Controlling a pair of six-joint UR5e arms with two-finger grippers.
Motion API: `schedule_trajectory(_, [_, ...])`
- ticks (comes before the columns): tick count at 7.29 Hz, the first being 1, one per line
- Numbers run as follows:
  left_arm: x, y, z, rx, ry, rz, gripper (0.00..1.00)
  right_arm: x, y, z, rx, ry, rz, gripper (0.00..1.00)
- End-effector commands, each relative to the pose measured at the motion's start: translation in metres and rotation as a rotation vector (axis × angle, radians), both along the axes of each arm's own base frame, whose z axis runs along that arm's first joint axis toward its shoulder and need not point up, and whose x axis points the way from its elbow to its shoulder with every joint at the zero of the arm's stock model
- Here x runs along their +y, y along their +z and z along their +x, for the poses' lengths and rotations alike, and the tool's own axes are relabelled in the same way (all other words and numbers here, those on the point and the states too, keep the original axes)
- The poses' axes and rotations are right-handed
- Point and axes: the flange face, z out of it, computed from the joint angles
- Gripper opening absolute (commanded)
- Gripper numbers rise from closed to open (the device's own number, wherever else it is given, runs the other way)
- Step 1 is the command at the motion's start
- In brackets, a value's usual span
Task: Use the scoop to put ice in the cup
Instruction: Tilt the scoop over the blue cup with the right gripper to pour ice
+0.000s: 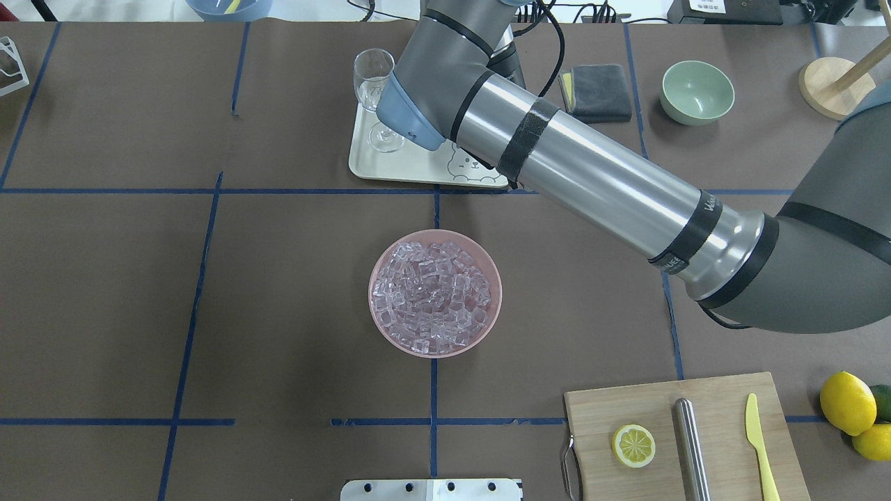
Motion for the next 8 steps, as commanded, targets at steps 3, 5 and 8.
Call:
schedule_trajectory(3, [0.0, 0.0, 0.001, 0.0, 0.002, 0.0, 1.0, 0.0, -0.01, 0.001, 0.001, 0.001, -0.005, 0.0])
schedule_trajectory(5, [0.0, 0.003, 0.001, 0.0, 0.001, -0.007, 1.0, 0.0, -0.031, 0.035, -0.001, 0.034, 0.0, 0.0])
schedule_trajectory(8, [0.0, 0.006, 0.001, 0.001, -0.001, -0.021, 1.0, 0.022, -0.02, 0.125, -0.034, 0.142, 0.051, 0.0])
